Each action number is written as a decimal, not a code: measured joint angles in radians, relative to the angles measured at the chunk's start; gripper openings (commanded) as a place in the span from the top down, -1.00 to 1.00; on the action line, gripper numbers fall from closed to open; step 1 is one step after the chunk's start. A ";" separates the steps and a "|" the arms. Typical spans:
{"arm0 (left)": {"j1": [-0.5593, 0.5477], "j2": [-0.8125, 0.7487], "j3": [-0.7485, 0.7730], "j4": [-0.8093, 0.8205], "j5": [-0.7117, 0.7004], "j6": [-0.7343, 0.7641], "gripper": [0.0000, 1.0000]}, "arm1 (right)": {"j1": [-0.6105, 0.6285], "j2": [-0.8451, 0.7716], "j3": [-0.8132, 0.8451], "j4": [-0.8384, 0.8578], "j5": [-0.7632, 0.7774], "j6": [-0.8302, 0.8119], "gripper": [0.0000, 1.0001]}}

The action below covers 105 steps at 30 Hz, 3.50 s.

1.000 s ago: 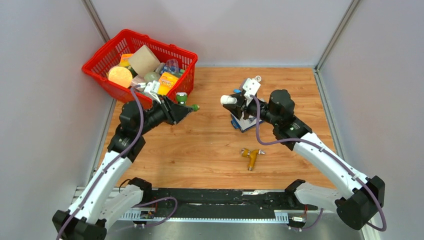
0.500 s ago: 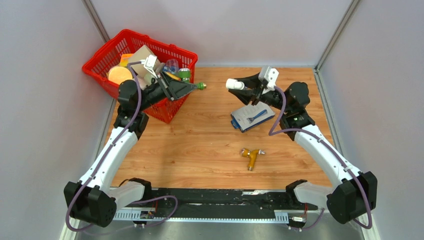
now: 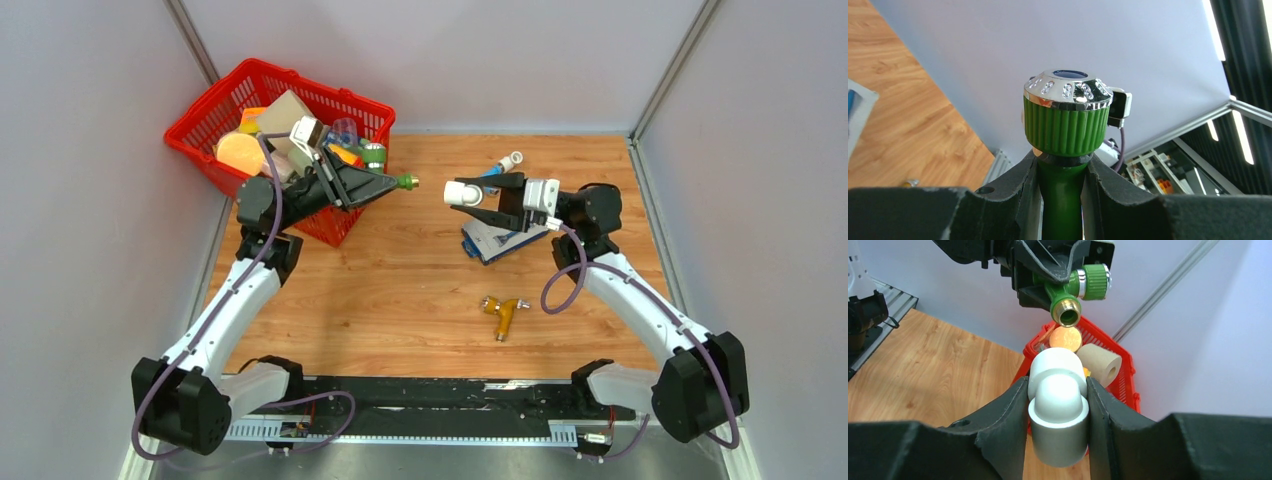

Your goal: Install the water faucets

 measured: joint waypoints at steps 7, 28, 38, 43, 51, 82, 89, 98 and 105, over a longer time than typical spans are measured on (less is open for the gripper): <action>-0.056 0.000 -0.027 0.096 0.004 -0.104 1.00 | 0.025 0.005 -0.006 0.187 -0.046 -0.024 1.00; -0.181 -0.043 -0.051 0.130 -0.043 -0.149 1.00 | 0.063 0.015 0.010 0.357 -0.160 -0.079 1.00; -0.188 -0.063 -0.045 0.045 -0.045 -0.099 0.99 | 0.077 0.035 0.061 0.383 -0.208 -0.048 1.00; -0.204 -0.082 0.010 -0.087 -0.070 -0.019 1.00 | 0.079 0.035 0.092 0.343 -0.227 -0.065 1.00; -0.219 -0.123 0.027 -0.150 -0.090 0.029 0.99 | 0.083 0.034 0.133 0.204 -0.248 -0.156 1.00; -0.258 -0.146 -0.099 0.035 -0.259 0.051 0.99 | 0.098 0.054 0.144 0.145 -0.221 -0.142 1.00; -0.283 -0.155 -0.121 0.072 -0.318 0.078 1.00 | 0.099 0.054 0.130 0.179 -0.193 -0.095 1.00; -0.308 -0.179 -0.142 0.092 -0.359 0.155 1.00 | 0.106 0.055 0.130 0.198 -0.170 -0.028 1.00; -0.330 -0.183 -0.172 0.158 -0.388 0.212 1.00 | 0.107 0.061 0.130 0.230 -0.156 0.056 1.00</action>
